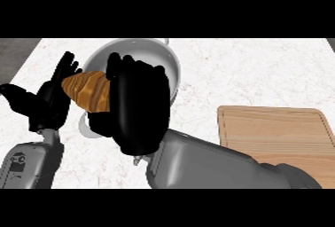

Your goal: Pick the croissant from the cutting board and place it in the pot

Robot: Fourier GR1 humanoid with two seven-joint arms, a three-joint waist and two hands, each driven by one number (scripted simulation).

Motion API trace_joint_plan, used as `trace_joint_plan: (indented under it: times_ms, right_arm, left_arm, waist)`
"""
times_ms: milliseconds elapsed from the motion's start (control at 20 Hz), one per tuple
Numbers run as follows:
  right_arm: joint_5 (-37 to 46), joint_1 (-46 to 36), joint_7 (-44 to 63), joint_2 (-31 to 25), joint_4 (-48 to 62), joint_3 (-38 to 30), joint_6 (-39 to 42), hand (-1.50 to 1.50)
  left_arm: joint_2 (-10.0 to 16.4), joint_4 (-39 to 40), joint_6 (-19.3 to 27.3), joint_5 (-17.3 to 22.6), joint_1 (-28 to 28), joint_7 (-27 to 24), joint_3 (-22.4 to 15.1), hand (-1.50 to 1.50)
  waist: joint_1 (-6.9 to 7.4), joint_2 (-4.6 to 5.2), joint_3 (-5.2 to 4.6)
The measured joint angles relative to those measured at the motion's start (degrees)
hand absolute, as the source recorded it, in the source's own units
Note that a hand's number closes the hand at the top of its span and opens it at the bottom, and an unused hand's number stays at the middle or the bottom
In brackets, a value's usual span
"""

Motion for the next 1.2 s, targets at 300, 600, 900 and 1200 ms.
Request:
trace_joint_plan:
  times_ms: [300, 600, 900, 1200]
  right_arm:
    - [-0.93, -0.58, -1.39, 0.02, 4.84, -2.84, -5.11, 1.50]
    - [4.03, -2.11, -1.63, 0.13, 16.40, -2.62, -6.30, 1.50]
    - [4.89, -3.09, -1.99, 0.12, 25.93, -1.95, -6.32, 1.50]
    - [0.65, -0.65, -5.12, 0.24, 32.84, -4.12, -10.65, -1.50]
  left_arm:
    - [0.12, -0.15, -0.30, 0.35, 0.66, -0.82, 0.58, 0.00]
    - [0.28, -0.73, -0.06, 0.38, 1.43, -1.03, 1.23, 0.00]
    - [0.44, -1.45, 0.05, 0.53, 1.44, -0.03, 1.64, 0.00]
    - [0.95, -2.21, -0.37, 0.76, 1.58, 0.15, 2.21, 0.00]
  waist:
    - [-0.12, 0.45, 0.07]
    - [-1.35, 0.42, 0.06]
    - [-1.68, 0.58, 0.11]
    - [-1.44, 0.93, 0.17]
